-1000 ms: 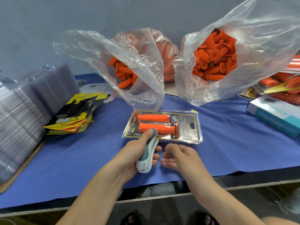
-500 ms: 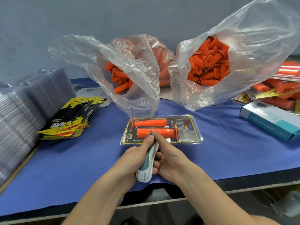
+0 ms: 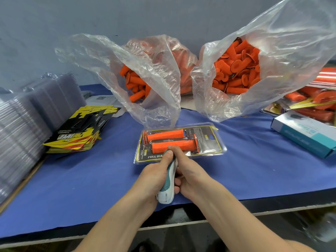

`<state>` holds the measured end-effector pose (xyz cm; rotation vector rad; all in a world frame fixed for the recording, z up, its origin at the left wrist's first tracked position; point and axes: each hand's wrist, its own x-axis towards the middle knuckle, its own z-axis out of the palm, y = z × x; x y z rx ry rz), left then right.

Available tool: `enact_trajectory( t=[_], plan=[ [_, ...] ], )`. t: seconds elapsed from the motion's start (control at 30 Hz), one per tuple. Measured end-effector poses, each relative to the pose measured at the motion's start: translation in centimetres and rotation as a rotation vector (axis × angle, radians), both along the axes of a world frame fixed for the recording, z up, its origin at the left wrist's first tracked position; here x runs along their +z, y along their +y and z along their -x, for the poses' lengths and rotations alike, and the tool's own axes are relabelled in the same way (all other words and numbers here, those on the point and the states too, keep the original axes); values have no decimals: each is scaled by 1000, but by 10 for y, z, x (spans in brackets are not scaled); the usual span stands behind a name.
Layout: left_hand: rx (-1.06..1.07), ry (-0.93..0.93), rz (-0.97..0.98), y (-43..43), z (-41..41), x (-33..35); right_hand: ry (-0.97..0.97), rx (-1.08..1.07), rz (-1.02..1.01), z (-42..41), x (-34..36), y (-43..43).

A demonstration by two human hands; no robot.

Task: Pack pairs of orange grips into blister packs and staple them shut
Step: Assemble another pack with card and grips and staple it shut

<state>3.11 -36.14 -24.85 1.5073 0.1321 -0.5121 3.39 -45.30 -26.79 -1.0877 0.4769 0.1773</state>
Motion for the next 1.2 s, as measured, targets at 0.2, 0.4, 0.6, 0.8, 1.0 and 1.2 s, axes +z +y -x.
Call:
enact_trajectory(
  t=[0.2, 0.4, 0.6, 0.8, 1.0, 1.2],
  plan=[
    [-71, 40, 37, 10, -3, 7, -35, 119, -150, 3, 0, -6],
    [-283, -14, -445, 81, -1, 10, -61, 48, -247, 3, -1, -14],
    [155, -349, -971, 141, -22, -6, -39, -8, -204, 1, -5, -12],
    [216, -539, -1484, 137, -47, -14, -50, -91, -147, 2, -5, -6],
    [5, -1306, -1044, 73, -31, -2, -98, -116, -61, 2, -5, -1],
    [-160, -1507, -1219, 25, -21, -16, -171, -170, 189, 2, -4, 2]
  ],
)
